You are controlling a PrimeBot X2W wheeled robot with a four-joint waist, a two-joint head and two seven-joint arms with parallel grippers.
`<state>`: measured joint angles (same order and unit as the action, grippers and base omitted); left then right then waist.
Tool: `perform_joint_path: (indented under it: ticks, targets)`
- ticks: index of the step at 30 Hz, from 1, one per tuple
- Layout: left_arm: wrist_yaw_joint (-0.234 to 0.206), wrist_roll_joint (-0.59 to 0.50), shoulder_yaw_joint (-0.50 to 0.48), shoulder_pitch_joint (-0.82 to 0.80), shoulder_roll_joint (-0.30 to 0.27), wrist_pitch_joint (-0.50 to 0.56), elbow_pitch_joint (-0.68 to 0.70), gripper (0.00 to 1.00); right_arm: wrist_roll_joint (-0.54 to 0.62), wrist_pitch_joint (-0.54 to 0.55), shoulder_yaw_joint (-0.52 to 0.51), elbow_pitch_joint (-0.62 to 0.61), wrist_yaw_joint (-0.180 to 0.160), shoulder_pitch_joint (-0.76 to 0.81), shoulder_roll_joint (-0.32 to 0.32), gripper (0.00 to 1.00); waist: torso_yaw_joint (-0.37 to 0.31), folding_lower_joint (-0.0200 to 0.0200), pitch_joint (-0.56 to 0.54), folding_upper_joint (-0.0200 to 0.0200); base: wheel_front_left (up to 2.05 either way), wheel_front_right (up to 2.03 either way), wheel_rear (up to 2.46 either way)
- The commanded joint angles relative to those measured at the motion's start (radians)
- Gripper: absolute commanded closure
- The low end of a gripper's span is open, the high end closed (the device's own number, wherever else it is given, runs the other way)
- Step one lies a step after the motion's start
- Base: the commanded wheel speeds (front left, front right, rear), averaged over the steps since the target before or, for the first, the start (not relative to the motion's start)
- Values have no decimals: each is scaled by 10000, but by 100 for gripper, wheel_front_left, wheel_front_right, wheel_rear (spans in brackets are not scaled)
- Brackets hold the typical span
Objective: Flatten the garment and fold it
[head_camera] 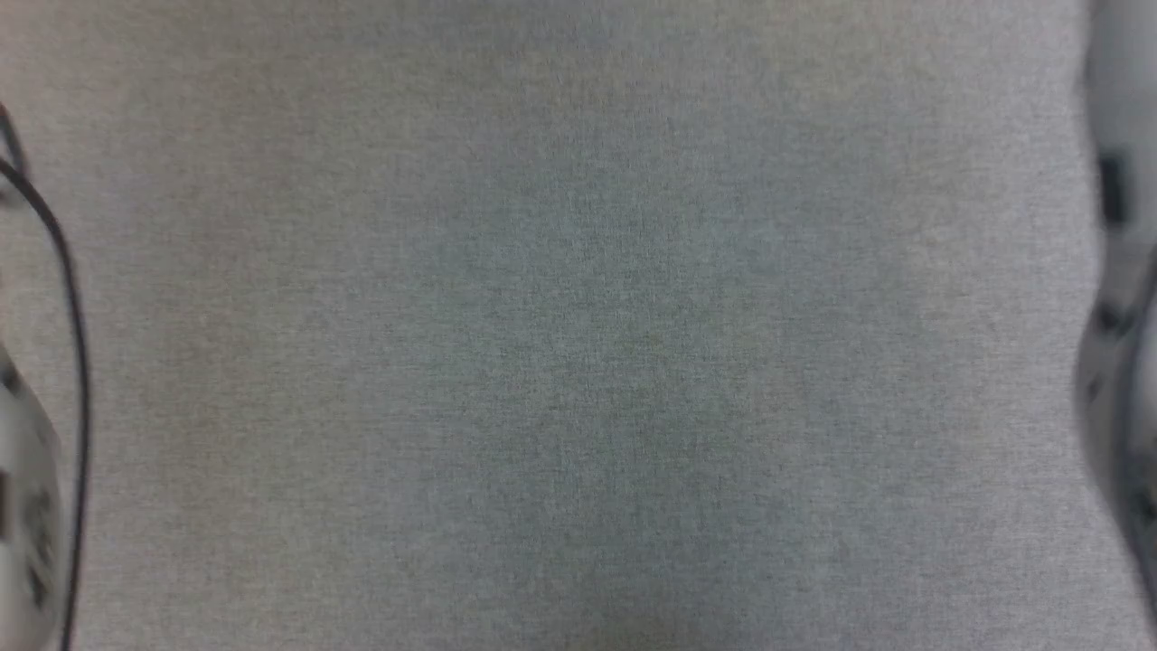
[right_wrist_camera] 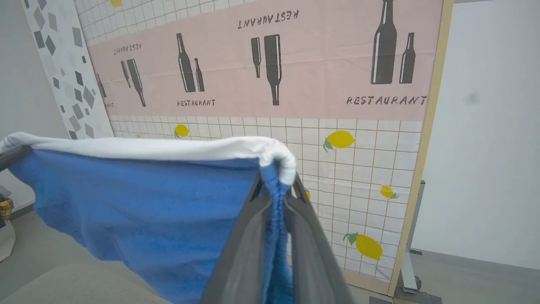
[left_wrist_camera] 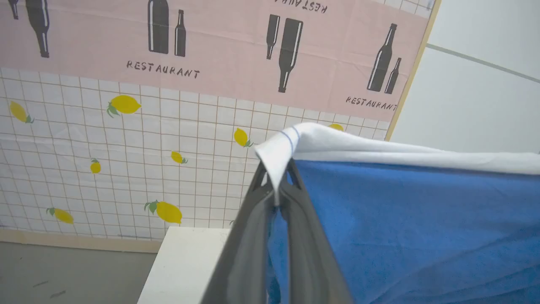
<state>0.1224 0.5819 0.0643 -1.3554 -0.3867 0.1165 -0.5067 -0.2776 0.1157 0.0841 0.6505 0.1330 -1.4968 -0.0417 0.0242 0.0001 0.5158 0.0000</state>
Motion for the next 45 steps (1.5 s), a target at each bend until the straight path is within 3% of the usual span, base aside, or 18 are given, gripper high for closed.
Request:
perform_joint_path:
  ticks: [1,9,15,18,22,26,30,33,38,45]
  targets:
    - [26,77,70,717,-203,-182,-25,100,-179,-175,142,-48,-23,679,-85,100,65,-1,-335,0,0,0,0]
    - [52,900,195,5501,-14,-1031,903,100,-1530,-647,1022,-2068,-23,5638,-480,100,199,-1,-1912,0,0,0,0]
    - [-505,1452,229,9043,550,-617,2038,100,-2487,100,1183,-4062,-23,9599,-837,100,345,-1,-2983,0,0,0,0]
    - [-972,1640,307,10609,755,-165,2538,100,-2657,866,1416,-4830,-23,11327,-1153,100,403,-1,-3405,0,0,0,0]
    - [-1571,1646,453,12315,609,638,2946,100,-2840,2170,1910,-5642,-23,13104,-1654,100,365,-1,-3798,0,0,0,0]
    - [-2147,1802,446,13688,533,1323,3536,100,-3009,3644,2292,-6289,-23,14305,-2105,100,250,-1,-4075,0,0,0,0]
    - [-2754,1854,371,14843,440,1806,4260,100,-3521,5141,2328,-6779,-23,15243,-2151,100,137,-1,-4260,0,0,0,0]
    - [-3067,1920,240,15379,480,1862,5005,100,-3693,5861,2063,-7286,-23,15655,-2102,100,105,-1,-4320,0,0,0,0]
    - [-3142,1748,198,14949,187,2004,5987,100,-3106,5587,1320,-7927,-23,15459,-1814,100,28,-1,-4226,0,0,0,0]
    - [-2391,1493,722,12213,-443,2745,5517,100,-1941,5243,543,-7919,-23,14487,-936,100,-300,-1,-3356,0,0,0,0]
